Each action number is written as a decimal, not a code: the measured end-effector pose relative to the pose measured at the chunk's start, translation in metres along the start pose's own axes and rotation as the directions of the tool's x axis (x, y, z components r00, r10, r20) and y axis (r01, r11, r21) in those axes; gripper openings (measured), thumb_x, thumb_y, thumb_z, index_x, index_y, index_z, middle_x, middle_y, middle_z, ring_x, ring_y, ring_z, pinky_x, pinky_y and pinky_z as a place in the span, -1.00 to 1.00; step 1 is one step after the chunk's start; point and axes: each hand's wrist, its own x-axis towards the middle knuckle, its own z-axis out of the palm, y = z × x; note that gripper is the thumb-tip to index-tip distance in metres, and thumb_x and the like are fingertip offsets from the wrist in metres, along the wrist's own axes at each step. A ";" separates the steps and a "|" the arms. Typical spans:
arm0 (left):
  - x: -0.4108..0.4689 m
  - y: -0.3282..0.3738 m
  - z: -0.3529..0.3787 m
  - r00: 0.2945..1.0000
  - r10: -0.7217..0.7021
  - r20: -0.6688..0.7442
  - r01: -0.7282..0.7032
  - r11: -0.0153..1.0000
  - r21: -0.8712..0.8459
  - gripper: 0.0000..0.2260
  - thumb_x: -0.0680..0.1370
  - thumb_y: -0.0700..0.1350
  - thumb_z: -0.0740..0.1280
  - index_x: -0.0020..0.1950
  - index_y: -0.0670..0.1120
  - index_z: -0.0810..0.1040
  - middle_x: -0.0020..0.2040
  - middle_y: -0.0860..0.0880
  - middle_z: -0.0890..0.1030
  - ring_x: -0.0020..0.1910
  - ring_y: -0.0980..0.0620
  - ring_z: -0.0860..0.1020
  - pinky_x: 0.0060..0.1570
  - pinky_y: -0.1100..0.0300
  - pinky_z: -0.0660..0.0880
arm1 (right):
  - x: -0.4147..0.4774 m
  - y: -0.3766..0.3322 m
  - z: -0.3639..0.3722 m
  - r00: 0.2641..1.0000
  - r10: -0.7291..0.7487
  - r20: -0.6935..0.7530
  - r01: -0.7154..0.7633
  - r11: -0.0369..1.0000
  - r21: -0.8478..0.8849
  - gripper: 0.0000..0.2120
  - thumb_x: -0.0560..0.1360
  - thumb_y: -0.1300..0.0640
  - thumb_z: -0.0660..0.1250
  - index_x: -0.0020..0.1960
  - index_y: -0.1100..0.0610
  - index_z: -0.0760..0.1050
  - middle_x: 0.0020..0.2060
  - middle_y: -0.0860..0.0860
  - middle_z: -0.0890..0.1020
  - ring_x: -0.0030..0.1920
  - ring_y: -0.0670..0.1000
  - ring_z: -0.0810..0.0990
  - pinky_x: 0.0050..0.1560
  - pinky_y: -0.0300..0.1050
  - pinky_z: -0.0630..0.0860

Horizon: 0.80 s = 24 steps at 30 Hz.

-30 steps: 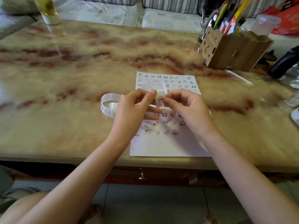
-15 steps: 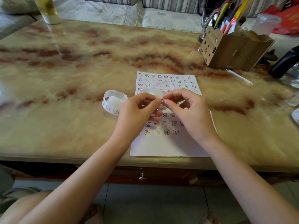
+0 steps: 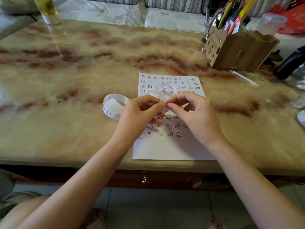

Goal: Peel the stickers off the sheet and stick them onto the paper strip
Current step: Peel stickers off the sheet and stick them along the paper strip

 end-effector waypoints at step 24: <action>-0.002 -0.004 0.002 1.000 -0.014 -0.017 0.015 0.998 0.061 -0.85 0.57 -0.20 0.32 -0.09 -0.25 0.64 -0.24 -0.13 0.65 -0.26 0.07 0.65 -0.30 0.16 0.64 | -0.009 0.002 -0.007 0.988 -0.102 0.117 0.128 0.963 -0.237 -0.98 0.49 0.18 0.39 -0.10 0.10 0.55 -0.06 -0.08 0.54 0.01 -0.13 0.48 -0.01 -0.28 0.39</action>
